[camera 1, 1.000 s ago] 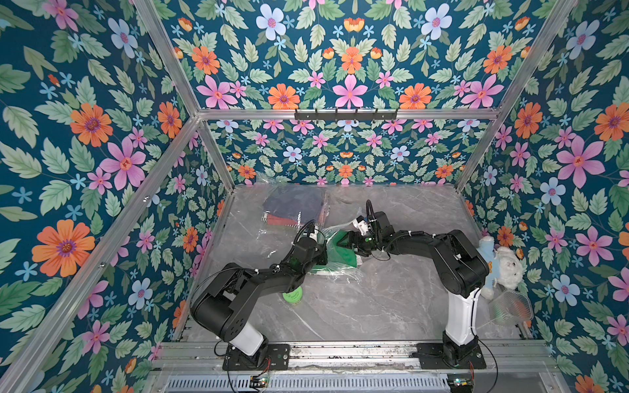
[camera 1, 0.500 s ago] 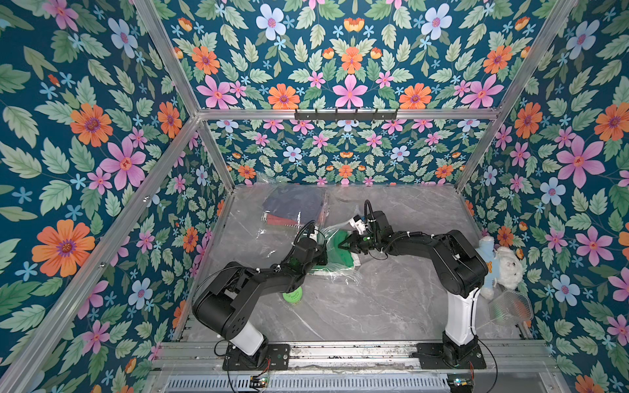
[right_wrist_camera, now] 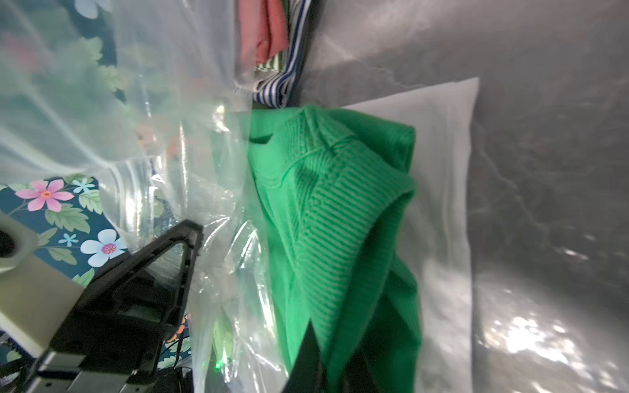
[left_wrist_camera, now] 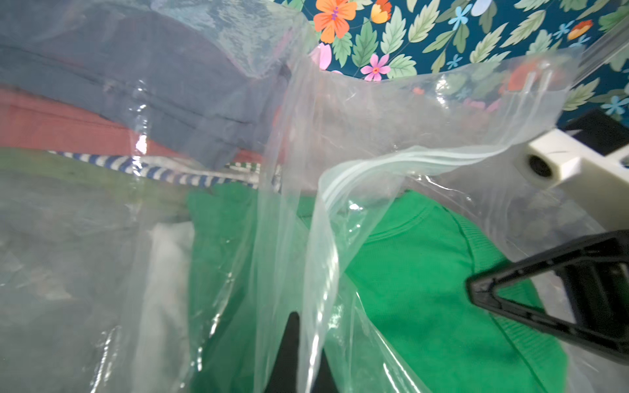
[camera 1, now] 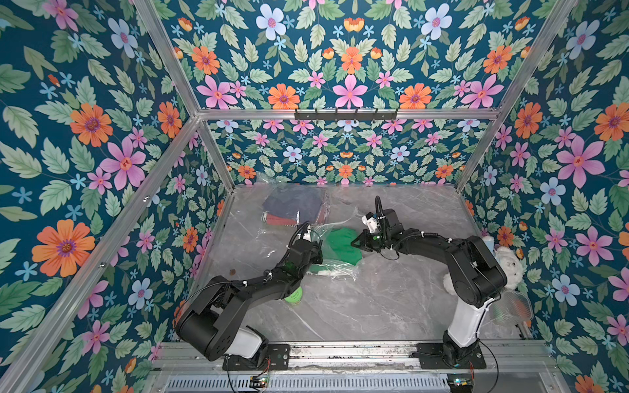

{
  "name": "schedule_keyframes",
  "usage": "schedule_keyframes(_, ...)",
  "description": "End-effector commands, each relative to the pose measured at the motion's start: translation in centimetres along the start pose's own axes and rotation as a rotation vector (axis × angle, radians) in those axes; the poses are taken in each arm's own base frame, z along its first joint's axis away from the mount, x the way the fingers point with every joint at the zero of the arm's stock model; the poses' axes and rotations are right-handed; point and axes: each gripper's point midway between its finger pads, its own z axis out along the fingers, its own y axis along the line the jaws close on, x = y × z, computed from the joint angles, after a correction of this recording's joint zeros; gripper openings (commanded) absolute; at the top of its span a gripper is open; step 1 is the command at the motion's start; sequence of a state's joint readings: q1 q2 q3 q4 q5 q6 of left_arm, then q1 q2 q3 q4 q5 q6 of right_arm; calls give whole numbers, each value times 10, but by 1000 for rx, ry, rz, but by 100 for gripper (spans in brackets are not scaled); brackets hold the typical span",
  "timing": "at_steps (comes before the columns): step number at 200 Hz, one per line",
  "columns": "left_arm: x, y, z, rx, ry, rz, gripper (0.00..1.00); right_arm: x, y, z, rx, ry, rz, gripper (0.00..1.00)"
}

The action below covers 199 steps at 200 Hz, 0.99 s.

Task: Take the tank top out of the vacuum bag
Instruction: Take out the tank top from the vacuum bag.

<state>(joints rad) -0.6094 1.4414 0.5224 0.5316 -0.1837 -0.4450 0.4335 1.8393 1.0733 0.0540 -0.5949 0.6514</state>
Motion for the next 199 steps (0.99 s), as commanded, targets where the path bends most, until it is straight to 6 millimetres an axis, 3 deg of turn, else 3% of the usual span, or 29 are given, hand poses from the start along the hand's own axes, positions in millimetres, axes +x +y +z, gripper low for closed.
schedule_keyframes(1, 4, 14, -1, -69, 6, 11, 0, -9, -9, -12, 29, -52, 13, 0)
schedule_keyframes(32, 3, 11, 2, -64, 9, 13, 0, -14, -14, -22, 30, -86, 31, 0)
schedule_keyframes(79, 13, 5, 10, -35, 45, -1, 0, -6, 18, -7, -67, -10, -37, 0)
schedule_keyframes(92, 16, 6, 11, -38, 51, -7, 0, -2, 22, -2, -70, 25, -54, 20)
schedule_keyframes(106, 18, 7, 13, -43, 58, -10, 0, -2, 16, -1, -46, 15, -37, 53)
schedule_keyframes(113, 18, 7, 13, -45, 59, -10, 0, -3, 10, -3, -23, 2, -24, 61)
schedule_keyframes(130, 21, 8, 14, -48, 66, -15, 0, -3, -9, -8, 27, -21, 33, 69)
schedule_keyframes(162, 23, 10, 14, -54, 68, -18, 0, 2, -38, -22, 47, -80, 182, 72)
schedule_keyframes(199, 22, 10, 15, -55, 67, -15, 0, 23, -33, -24, -63, -51, 273, 72)
